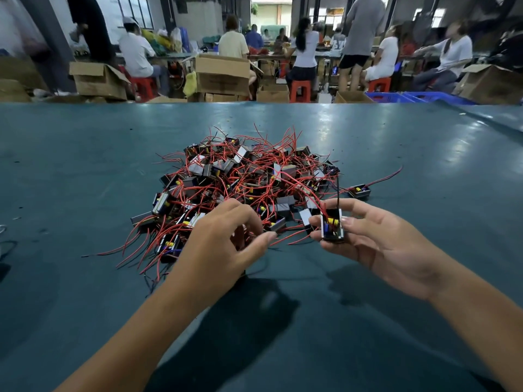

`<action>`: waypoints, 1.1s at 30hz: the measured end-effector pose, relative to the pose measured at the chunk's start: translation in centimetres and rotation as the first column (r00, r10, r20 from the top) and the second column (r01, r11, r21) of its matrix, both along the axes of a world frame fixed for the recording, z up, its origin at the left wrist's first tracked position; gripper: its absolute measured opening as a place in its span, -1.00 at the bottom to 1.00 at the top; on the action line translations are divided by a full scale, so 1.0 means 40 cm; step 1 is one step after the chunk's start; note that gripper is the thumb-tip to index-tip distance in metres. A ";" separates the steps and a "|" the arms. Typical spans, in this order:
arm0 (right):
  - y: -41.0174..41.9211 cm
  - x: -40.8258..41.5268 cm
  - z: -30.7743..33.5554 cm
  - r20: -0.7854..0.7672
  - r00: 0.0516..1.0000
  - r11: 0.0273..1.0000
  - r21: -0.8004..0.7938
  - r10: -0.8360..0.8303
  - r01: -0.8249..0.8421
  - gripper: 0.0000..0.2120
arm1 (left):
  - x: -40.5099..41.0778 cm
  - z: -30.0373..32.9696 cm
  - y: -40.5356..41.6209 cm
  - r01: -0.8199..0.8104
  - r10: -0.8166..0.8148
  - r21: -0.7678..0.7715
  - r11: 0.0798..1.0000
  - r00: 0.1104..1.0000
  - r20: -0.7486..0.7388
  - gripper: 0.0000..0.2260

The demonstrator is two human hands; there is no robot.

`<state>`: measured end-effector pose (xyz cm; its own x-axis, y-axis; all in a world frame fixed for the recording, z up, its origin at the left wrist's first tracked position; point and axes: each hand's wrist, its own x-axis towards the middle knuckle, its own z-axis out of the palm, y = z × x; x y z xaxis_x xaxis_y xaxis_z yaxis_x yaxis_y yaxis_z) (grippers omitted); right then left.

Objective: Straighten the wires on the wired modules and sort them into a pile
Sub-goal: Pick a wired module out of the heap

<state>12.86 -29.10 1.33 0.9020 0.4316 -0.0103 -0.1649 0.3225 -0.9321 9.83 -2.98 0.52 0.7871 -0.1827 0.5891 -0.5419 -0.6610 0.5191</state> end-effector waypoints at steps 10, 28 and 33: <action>0.114 -0.085 0.005 0.263 0.959 0.974 -0.171 -0.102 0.150 -0.63 | -0.035 -0.016 -0.069 0.230 -0.429 -0.563 0.794 0.868 -0.250 -0.90; 0.098 -0.088 -0.013 0.160 0.971 0.984 0.031 -0.177 0.174 -0.71 | -0.035 -0.002 -0.065 0.135 -0.429 -0.756 0.640 0.880 -0.206 -0.86; 0.077 -0.078 -0.009 0.197 0.973 0.991 -0.028 -0.120 0.128 -0.62 | -0.030 -0.002 -0.053 0.130 -0.427 -0.760 0.637 0.880 -0.207 -0.85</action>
